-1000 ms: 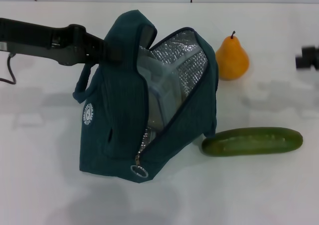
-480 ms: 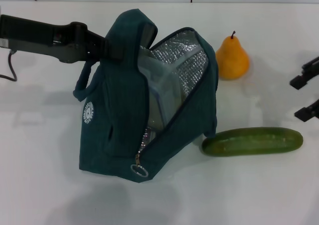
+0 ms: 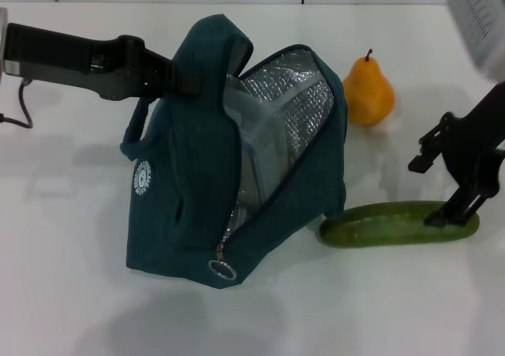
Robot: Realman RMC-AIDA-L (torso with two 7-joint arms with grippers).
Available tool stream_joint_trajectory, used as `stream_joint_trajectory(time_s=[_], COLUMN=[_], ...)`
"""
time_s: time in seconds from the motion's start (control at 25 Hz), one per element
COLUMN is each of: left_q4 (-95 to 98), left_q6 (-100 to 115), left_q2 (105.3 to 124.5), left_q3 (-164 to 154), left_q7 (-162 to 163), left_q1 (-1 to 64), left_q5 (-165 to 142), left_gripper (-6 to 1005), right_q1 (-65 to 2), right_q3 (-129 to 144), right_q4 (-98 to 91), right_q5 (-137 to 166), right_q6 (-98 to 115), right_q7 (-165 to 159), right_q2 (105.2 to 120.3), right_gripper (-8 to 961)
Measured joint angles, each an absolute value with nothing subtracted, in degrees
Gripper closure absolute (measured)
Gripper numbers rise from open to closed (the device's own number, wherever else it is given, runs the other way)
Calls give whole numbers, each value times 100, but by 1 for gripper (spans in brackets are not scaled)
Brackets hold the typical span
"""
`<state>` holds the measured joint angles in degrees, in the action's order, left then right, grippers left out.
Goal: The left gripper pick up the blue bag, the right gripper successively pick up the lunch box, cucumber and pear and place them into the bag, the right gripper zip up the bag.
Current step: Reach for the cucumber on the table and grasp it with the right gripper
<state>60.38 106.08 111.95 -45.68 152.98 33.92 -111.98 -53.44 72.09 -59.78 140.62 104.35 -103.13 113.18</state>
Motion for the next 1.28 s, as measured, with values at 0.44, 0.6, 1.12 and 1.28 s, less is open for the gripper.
stream_joint_trajectory(time_s=[0.44,0.6,1.12,1.28], left_q4=[6032,6040,6014,6008], left_q6=[10608,10608,10608,10608], left_q2=[11202,11201,11209,11214], left_q3=[-4570,-4572,-4586,-4598], left_q7=[15302,15307,15296,15288], left_q1=[3446,3459,3533,3537], left_q5=[-11199,-11199,-11197,-11197], left_gripper=[956,956,956,956], right_q1=[-5066,-5034,-4908,-4887], right_q3=[8223,8253,8671,8691], right_q4=[-5963,-5925,-5514,-5500], right_q5=[14215,14198,14145,14139], right_q6=[9667,9550,8897,8832], right_q7=[-10283,-10283,-10306,-10329], right_q2=[11544,11558,11597,11611], right_gripper=[128,128,128,128])
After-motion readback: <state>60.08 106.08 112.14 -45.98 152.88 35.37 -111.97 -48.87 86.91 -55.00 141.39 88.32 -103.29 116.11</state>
